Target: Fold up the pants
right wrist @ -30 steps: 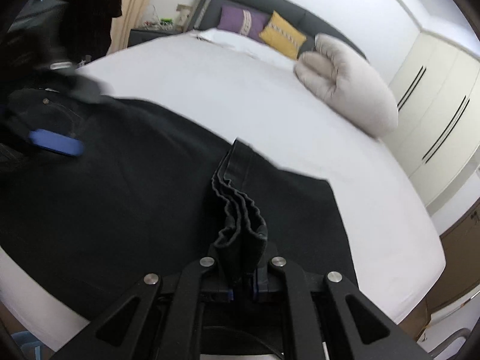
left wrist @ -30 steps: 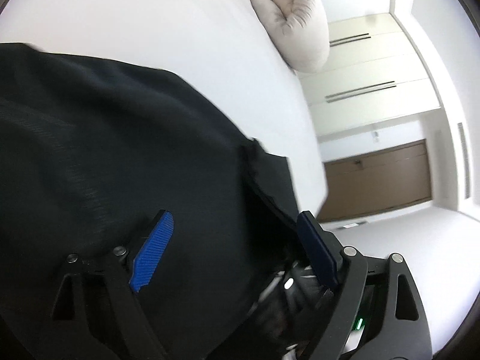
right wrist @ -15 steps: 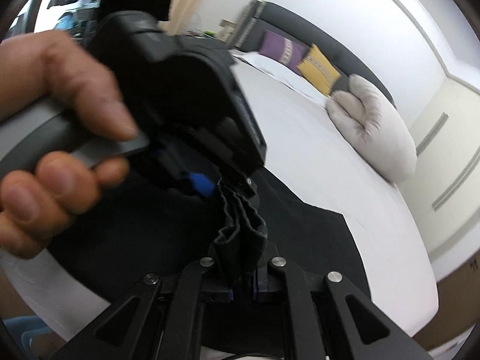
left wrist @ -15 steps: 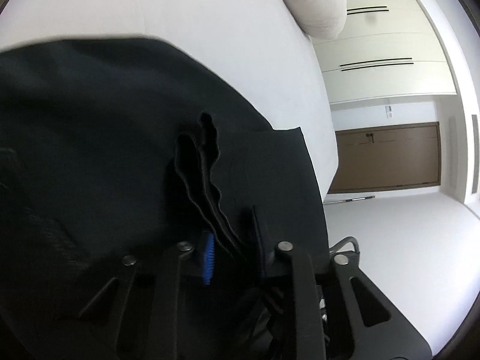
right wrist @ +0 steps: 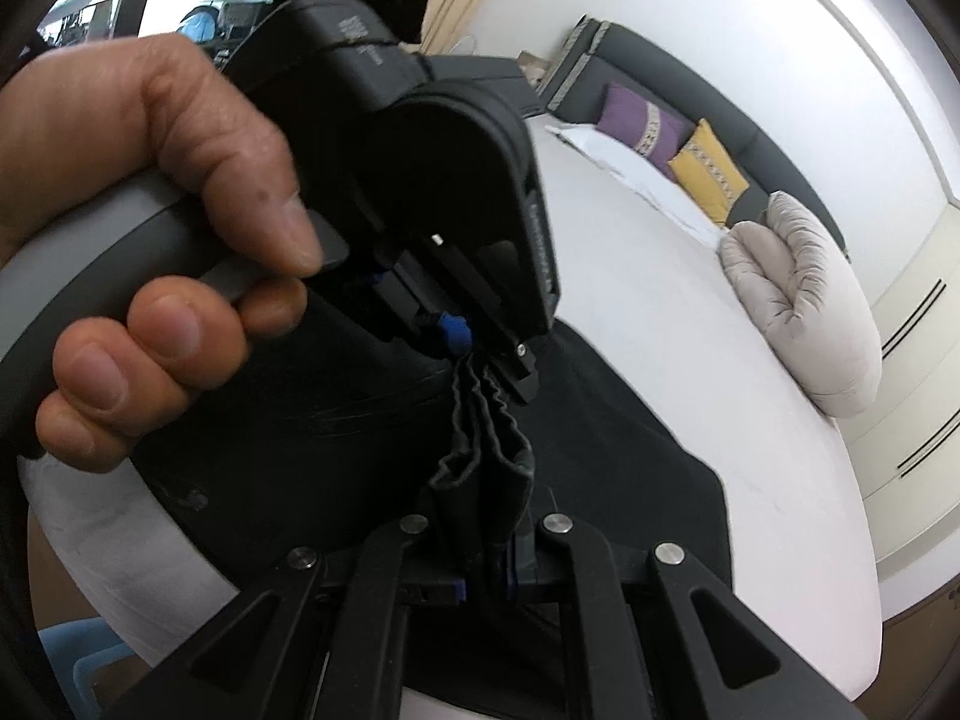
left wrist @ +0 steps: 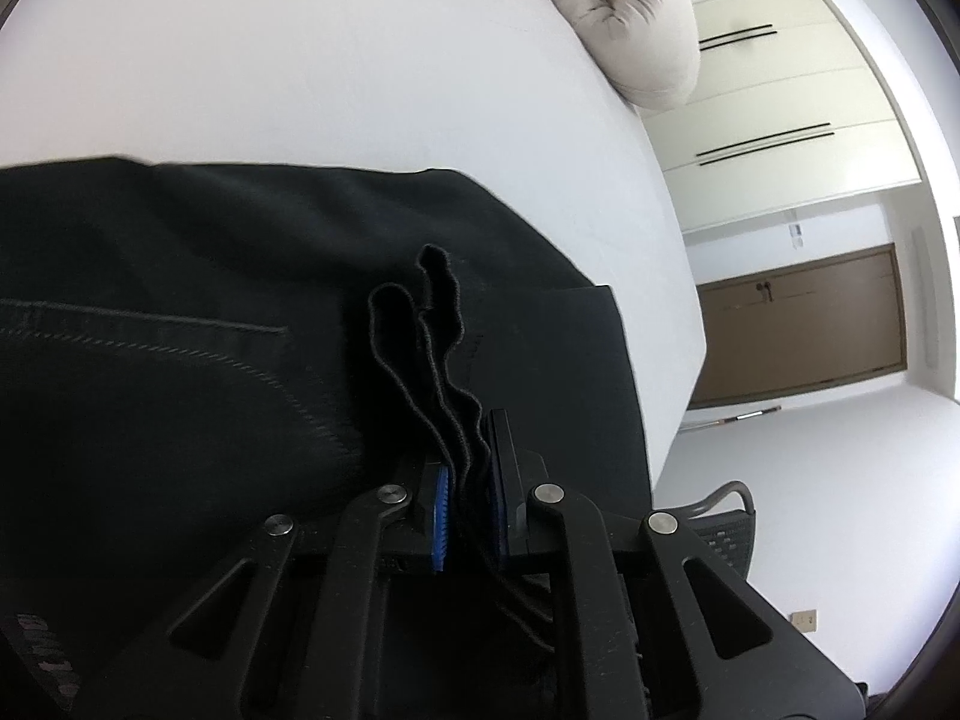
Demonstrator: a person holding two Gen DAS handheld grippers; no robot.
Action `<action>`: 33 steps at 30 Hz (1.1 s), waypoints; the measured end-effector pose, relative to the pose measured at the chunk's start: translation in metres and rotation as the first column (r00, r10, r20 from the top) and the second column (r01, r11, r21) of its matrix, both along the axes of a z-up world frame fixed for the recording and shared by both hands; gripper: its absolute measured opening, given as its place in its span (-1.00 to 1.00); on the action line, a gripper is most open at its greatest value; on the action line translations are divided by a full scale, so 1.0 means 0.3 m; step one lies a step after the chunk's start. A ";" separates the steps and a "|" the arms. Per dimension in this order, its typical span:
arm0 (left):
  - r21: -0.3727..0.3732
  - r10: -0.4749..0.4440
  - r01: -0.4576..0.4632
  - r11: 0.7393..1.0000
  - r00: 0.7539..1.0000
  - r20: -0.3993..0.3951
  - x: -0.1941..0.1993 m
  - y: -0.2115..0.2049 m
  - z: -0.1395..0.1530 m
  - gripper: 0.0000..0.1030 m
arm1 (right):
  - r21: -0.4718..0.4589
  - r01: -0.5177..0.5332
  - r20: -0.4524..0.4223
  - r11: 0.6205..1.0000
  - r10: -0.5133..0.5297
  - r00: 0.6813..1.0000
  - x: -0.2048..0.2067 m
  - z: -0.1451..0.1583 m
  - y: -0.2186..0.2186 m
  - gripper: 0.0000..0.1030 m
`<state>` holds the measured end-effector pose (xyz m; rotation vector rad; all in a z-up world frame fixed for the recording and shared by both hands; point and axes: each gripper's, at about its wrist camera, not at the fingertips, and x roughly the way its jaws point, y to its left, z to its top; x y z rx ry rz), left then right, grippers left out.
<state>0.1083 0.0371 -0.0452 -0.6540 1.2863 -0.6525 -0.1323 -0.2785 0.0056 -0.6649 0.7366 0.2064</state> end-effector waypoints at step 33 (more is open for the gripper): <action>0.482 -0.254 0.099 0.871 0.929 0.270 -0.227 -0.347 -0.028 -0.81 | 0.788 0.533 -0.589 0.309 0.128 0.798 0.580 -0.050 -1.010 -0.71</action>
